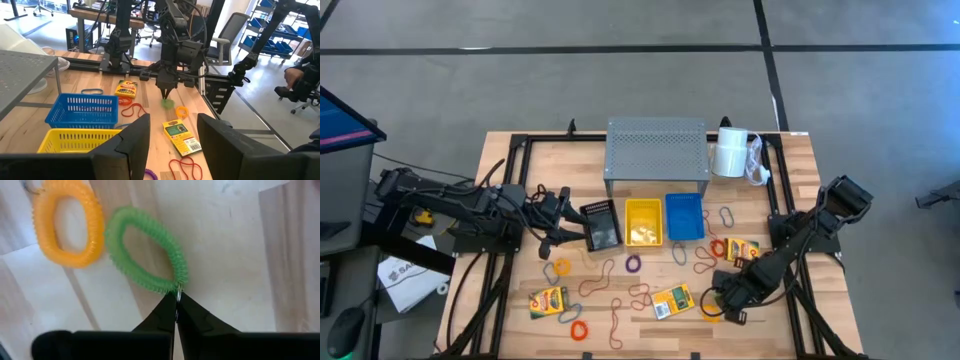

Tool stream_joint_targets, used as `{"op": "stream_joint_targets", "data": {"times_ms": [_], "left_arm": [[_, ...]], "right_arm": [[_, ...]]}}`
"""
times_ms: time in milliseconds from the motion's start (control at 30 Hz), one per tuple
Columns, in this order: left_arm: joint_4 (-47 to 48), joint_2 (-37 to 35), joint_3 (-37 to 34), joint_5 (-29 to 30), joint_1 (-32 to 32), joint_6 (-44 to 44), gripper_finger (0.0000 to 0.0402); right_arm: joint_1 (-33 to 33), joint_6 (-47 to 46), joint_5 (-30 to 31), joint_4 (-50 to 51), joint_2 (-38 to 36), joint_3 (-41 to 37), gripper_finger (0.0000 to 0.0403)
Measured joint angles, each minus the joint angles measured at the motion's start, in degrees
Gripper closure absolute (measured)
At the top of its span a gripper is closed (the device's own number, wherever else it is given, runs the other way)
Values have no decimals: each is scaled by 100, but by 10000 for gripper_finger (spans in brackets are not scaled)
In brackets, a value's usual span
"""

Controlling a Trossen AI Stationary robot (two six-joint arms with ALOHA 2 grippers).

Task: Pick & Place Office Desk Supplies
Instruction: Put the green spring keychain into the blue basket

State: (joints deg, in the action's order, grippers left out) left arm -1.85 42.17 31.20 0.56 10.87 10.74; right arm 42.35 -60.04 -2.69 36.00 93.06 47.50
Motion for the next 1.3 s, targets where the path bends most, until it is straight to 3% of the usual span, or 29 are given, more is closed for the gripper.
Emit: {"op": "stream_joint_targets", "data": {"times_ms": [633,833,1033,1200,1300], "left_arm": [[61,-1,0,2,-2,0,243],[54,-69,0,2,-2,0,243],[58,-98,0,62,-2,24,243],[21,-98,0,848,-2,485,243],[-57,-98,0,1102,-4,649,243]], "right_arm": [[0,-300,105,347,-176,600,402],[0,-1095,1038,1197,-1011,840,403],[-26,-1933,2638,1419,-2043,846,403],[-390,-1691,3882,938,-2510,848,403],[-841,-1103,4043,426,-2546,848,403]]}}
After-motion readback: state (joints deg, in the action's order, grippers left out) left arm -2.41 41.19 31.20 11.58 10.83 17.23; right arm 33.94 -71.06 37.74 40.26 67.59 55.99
